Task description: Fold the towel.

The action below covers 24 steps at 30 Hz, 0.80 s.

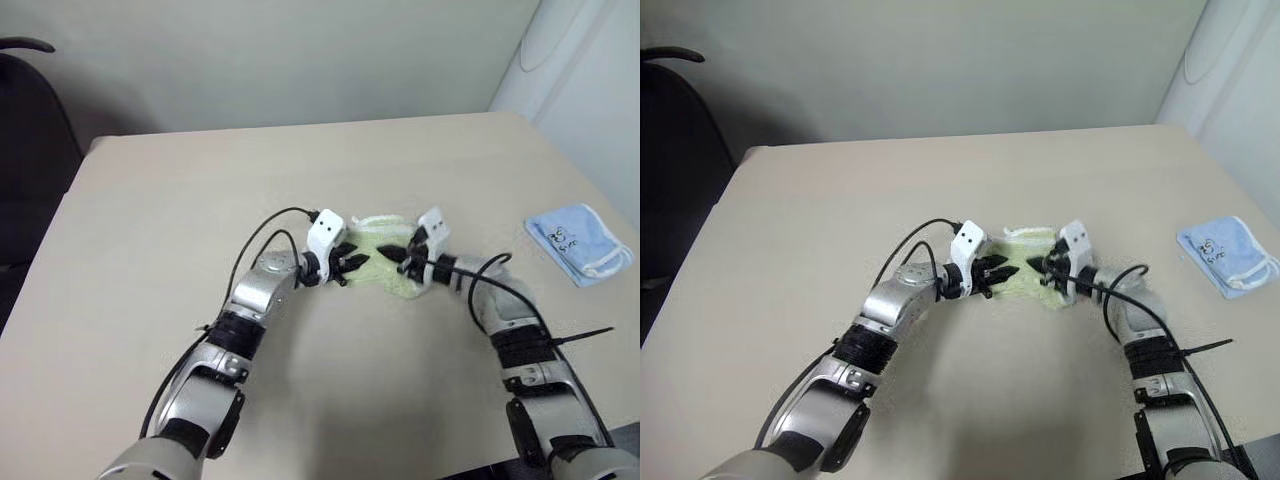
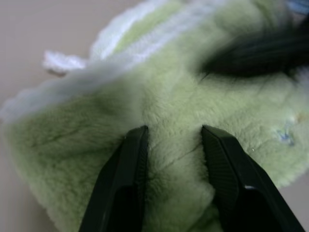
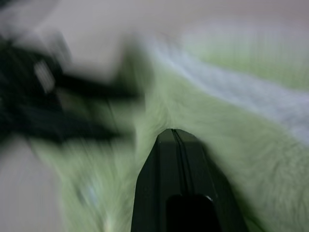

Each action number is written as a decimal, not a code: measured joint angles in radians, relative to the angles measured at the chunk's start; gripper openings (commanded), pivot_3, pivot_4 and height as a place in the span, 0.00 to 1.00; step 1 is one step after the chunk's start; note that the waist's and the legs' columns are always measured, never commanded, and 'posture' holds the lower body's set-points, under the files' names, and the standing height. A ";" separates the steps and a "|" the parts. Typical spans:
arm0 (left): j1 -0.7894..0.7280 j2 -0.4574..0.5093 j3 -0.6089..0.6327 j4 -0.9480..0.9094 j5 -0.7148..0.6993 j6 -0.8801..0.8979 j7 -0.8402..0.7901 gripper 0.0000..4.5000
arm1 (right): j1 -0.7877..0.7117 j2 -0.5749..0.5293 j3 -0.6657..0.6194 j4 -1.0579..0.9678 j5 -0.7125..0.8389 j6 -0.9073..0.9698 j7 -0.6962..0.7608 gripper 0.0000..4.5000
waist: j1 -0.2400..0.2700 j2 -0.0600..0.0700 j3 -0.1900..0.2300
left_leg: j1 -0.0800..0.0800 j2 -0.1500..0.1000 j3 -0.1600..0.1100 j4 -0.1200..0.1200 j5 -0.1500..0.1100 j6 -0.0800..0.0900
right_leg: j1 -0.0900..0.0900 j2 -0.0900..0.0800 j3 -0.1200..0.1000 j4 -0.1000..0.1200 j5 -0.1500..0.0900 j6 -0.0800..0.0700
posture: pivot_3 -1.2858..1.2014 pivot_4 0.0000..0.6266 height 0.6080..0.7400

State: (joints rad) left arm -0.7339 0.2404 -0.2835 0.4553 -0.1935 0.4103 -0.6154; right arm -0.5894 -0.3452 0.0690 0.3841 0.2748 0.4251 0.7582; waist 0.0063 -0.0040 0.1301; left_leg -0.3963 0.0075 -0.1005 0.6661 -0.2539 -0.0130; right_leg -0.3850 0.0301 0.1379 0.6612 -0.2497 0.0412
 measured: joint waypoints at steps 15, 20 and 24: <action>0.303 0.073 0.504 -0.557 -0.374 0.182 0.120 0.41 | 0.121 -0.154 -0.142 -0.245 0.073 0.008 0.017 0.09 | 0.000 0.001 -0.002 | 0.005 -0.002 0.000 -0.006 0.005 -0.009 | 0.011 0.000 0.000 -0.015 -0.001 0.001 | 0.52 0.24 1.00; 0.482 0.178 0.567 -0.640 -0.391 0.240 0.125 0.41 | 0.044 -0.216 -0.206 -0.190 0.147 0.159 0.037 0.42 | -0.008 0.000 -0.002 | 0.005 -0.003 0.000 -0.009 0.005 -0.009 | 0.008 0.000 0.002 -0.015 -0.002 0.001 | 0.52 0.24 1.00; 0.566 0.195 0.578 -0.687 -0.397 0.254 0.125 0.41 | -0.029 -0.215 -0.204 -0.088 0.173 0.225 0.084 0.71 | -0.004 0.000 -0.001 | 0.005 -0.003 -0.001 -0.010 0.005 -0.009 | 0.008 0.000 0.001 -0.014 -0.002 0.000 | 0.52 0.24 1.00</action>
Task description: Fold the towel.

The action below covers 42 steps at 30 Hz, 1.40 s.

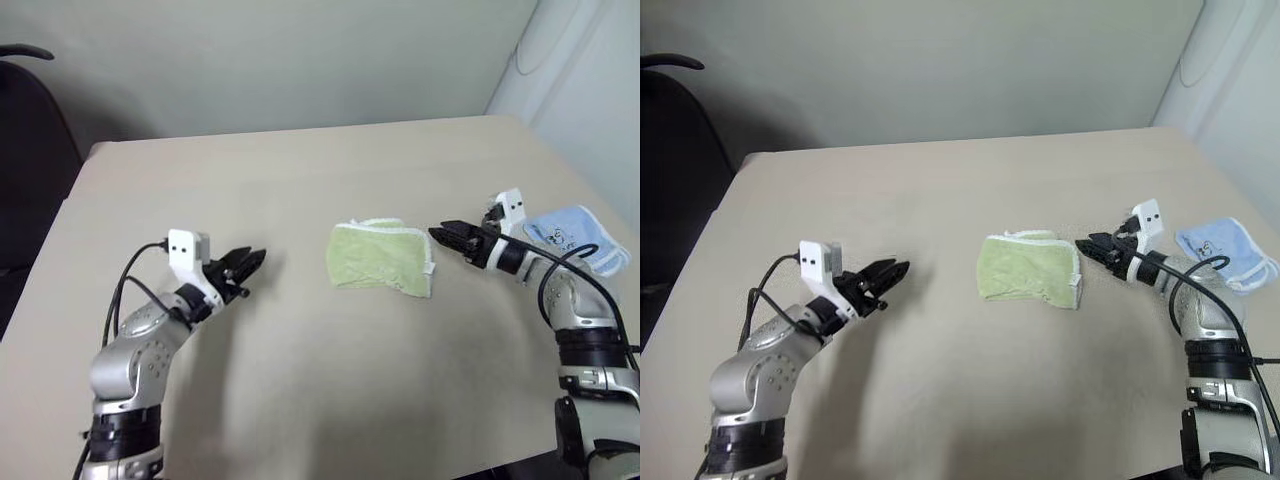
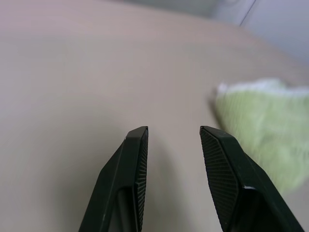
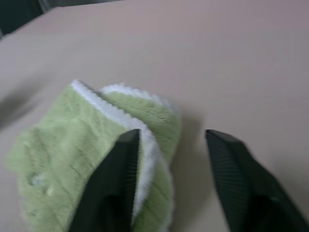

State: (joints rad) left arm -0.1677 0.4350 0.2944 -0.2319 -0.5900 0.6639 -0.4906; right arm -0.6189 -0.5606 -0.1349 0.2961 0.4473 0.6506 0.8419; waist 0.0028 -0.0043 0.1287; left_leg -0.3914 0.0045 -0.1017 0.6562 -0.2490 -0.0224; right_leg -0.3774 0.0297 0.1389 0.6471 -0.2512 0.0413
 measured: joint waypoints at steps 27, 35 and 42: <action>0.083 -0.058 -0.050 -0.124 -0.057 0.030 0.088 0.41 | -0.304 0.153 0.180 0.580 -0.191 -0.158 0.229 1.00 | -0.014 0.000 0.000 | 0.000 0.003 0.000 -0.008 0.000 0.000 | -0.006 0.001 -0.002 0.004 0.002 -0.008 | 0.52 0.24 1.00; 0.087 -0.061 -0.058 -0.140 -0.064 0.036 0.106 0.41 | -0.311 0.162 0.176 0.608 -0.216 -0.203 0.225 1.00 | -0.015 0.000 0.000 | 0.002 0.003 0.000 -0.008 0.001 0.001 | -0.006 0.002 -0.002 0.009 0.002 -0.010 | 0.52 0.24 1.00; -0.084 -0.133 -0.033 -0.073 -0.241 0.144 0.128 0.78 | -0.238 0.118 0.139 0.490 -0.214 -0.210 0.201 1.00 | 0.006 0.000 0.000 | 0.001 0.003 0.000 -0.006 0.002 -0.001 | -0.005 0.002 -0.003 0.010 0.002 -0.010 | 0.52 0.24 1.00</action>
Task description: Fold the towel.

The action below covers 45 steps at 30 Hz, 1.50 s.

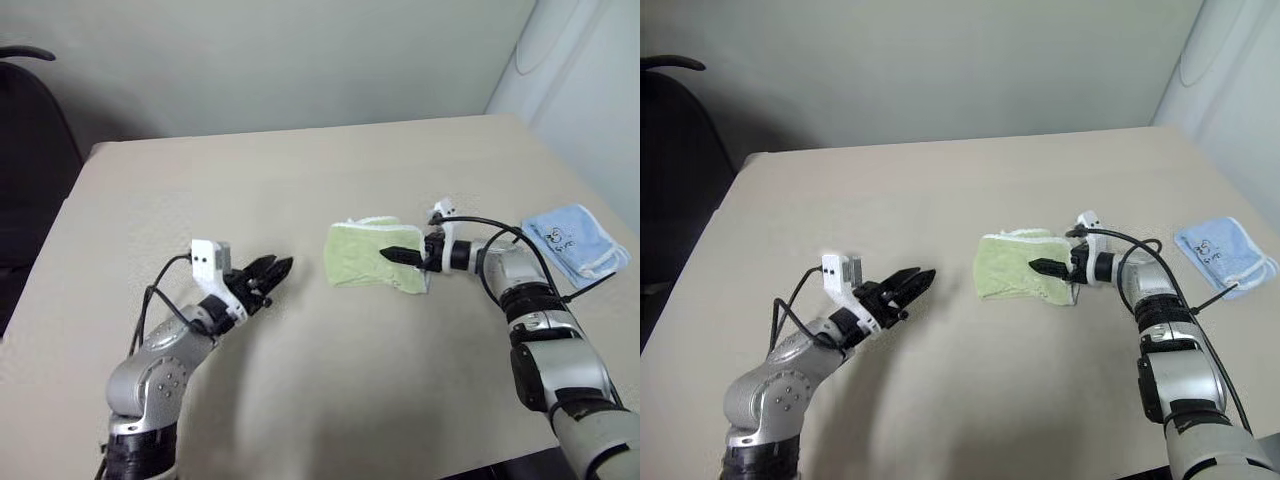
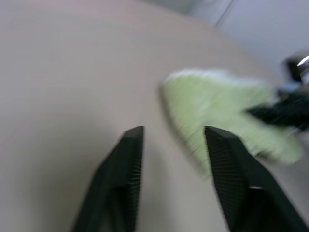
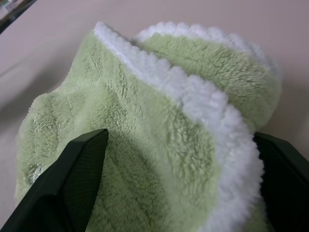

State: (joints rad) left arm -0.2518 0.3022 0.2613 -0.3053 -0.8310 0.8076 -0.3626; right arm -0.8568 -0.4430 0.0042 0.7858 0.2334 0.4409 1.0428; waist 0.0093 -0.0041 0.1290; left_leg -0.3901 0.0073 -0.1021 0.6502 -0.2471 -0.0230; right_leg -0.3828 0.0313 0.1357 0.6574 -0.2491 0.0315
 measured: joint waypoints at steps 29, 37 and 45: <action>-0.494 -0.197 -0.193 0.704 0.181 0.175 -0.091 1.00 | 0.202 -0.070 -0.218 -0.421 0.140 0.102 -0.255 1.00 | 0.032 0.000 0.001 | 0.001 -0.016 -0.001 0.001 0.010 0.013 | 0.010 -0.015 0.002 -0.012 0.005 0.019 | 0.52 0.24 1.00; -0.515 -0.224 -0.238 0.708 0.260 0.181 -0.105 0.65 | 0.200 -0.056 -0.222 -0.421 0.162 0.101 -0.280 1.00 | 0.037 0.000 0.001 | -0.001 -0.019 -0.001 0.001 0.010 0.012 | 0.010 -0.018 0.002 -0.013 0.003 0.023 | 0.52 0.24 1.00; -0.509 -0.253 -0.240 0.718 0.282 0.182 -0.117 0.04 | 0.197 -0.042 -0.222 -0.426 0.167 0.100 -0.295 1.00 | 0.037 0.000 0.001 | -0.004 -0.020 0.000 -0.001 0.010 0.012 | 0.006 -0.019 0.003 -0.014 0.002 0.024 | 0.52 0.24 1.00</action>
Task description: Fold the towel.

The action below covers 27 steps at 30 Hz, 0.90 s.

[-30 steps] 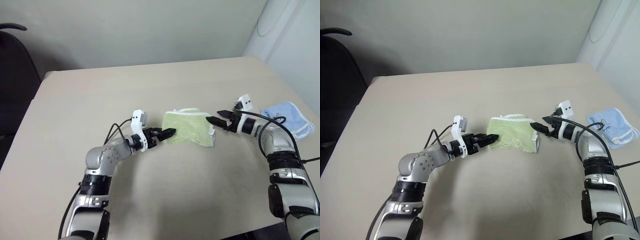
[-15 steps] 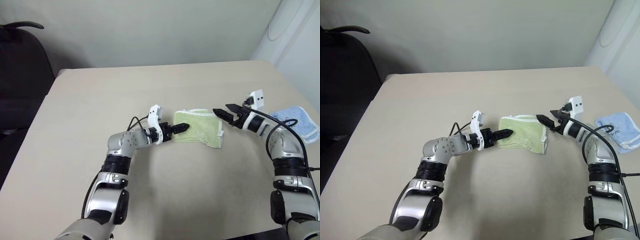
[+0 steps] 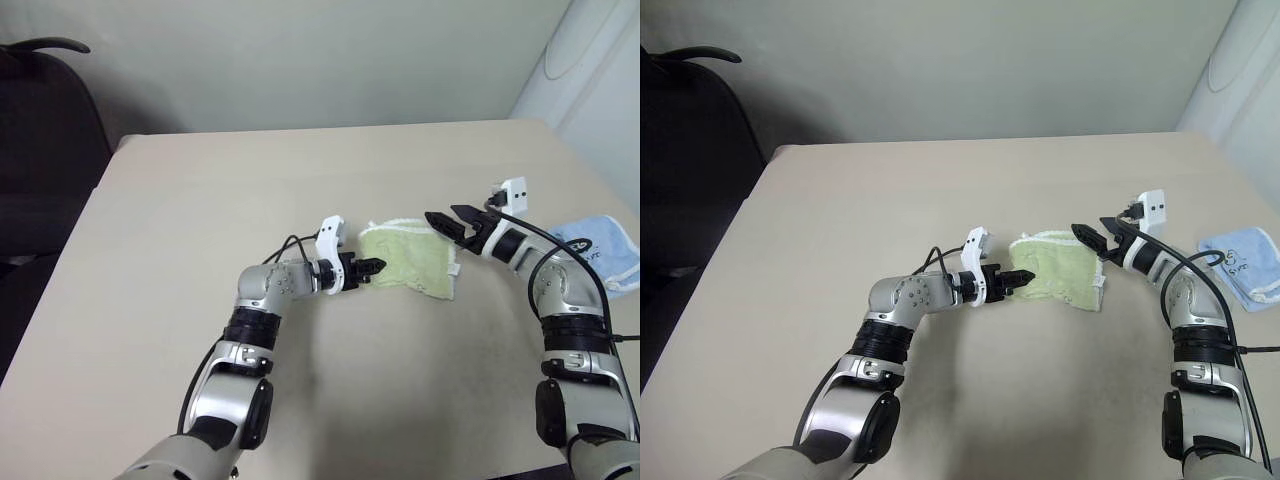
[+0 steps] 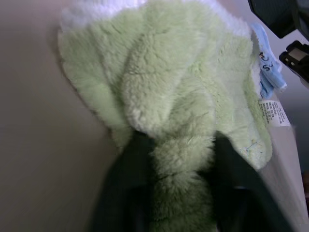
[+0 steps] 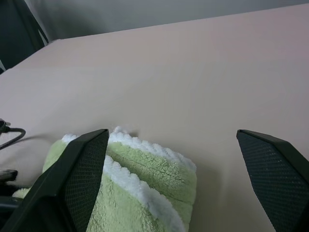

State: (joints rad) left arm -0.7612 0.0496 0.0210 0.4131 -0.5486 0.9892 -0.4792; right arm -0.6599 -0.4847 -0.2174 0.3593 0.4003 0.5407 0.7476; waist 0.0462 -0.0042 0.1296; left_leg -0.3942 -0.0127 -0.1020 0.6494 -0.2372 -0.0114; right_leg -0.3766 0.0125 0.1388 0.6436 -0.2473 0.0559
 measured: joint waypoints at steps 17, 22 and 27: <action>-0.061 0.107 0.410 -0.039 -0.132 -0.030 0.215 0.01 | 0.004 0.017 -0.019 -0.043 0.041 -0.007 -0.028 1.00 | -0.043 -0.001 0.002 | -0.001 0.004 0.002 -0.003 0.002 -0.003 | -0.006 0.004 0.001 0.001 0.001 -0.003 | 0.52 0.24 1.00; -0.037 0.292 0.610 -0.089 -0.168 -0.074 0.322 0.01 | 0.011 0.013 -0.033 -0.045 0.049 -0.007 -0.033 1.00 | -0.056 -0.001 0.002 | -0.002 0.005 0.002 -0.005 0.003 -0.005 | -0.010 0.005 0.002 0.001 0.001 -0.005 | 0.52 0.24 1.00; 0.142 0.388 0.810 -0.186 -0.196 -0.102 0.442 0.01 | 0.012 0.013 -0.033 -0.045 0.049 -0.007 -0.031 1.00 | -0.061 -0.001 0.002 | -0.007 0.005 0.002 -0.004 0.002 -0.005 | -0.014 0.004 0.002 0.001 0.001 -0.005 | 0.52 0.24 1.00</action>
State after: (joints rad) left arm -0.6194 0.4374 0.8309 0.2273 -0.7446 0.8877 -0.0375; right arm -0.6482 -0.4718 -0.2504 0.3147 0.4494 0.5333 0.7162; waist -0.0145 -0.0056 0.1318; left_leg -0.4007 -0.0080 -0.0996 0.6450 -0.2347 -0.0167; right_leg -0.3902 0.0169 0.1404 0.6442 -0.2468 0.0508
